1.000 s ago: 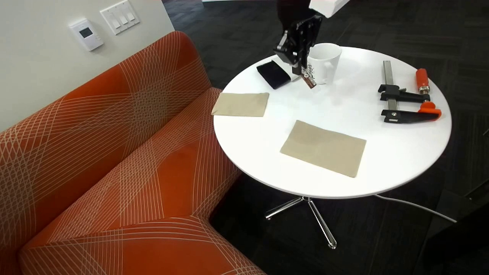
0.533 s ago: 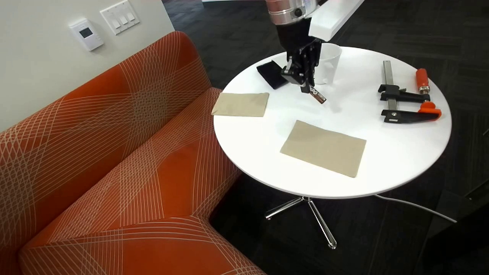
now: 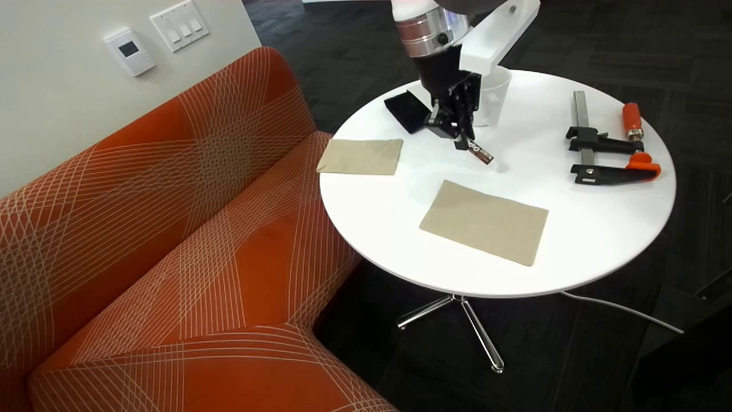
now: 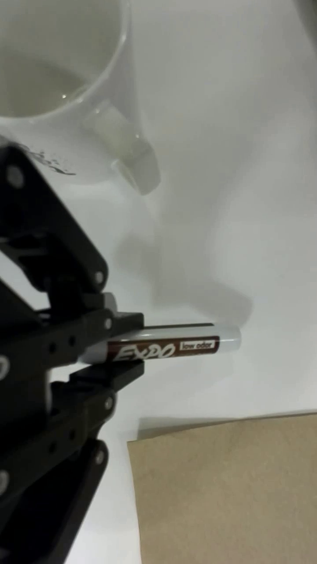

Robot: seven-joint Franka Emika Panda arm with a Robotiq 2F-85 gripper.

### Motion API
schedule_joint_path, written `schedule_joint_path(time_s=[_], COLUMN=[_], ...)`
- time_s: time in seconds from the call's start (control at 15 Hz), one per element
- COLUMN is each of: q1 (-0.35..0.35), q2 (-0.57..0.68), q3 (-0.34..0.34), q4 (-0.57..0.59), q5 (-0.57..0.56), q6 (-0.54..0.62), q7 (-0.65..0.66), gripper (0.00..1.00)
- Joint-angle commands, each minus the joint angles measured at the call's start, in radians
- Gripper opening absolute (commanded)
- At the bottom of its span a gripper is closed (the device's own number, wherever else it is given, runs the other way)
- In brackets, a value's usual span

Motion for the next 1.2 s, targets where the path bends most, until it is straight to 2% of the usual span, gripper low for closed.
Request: schedule_joint_path(time_s=[0.0,0.4,0.8,0.87,1.13], q1=[-0.018,-0.024,-0.030,-0.011,-0.010], q2=[0.012,-0.019,-0.046,-0.009,-0.005], q3=[0.018,0.021,0.031,0.011,0.010], q4=[0.033,0.001,-0.016,0.009,0.010], q5=[0.030,0.042,0.061,0.040,0.039], q6=[-0.041,-0.020,-0.012,-0.002,-0.002], q7=[-0.041,-0.042,-0.055,-0.026,-0.025], gripper=[0.52,0.98,1.00,1.00,1.00])
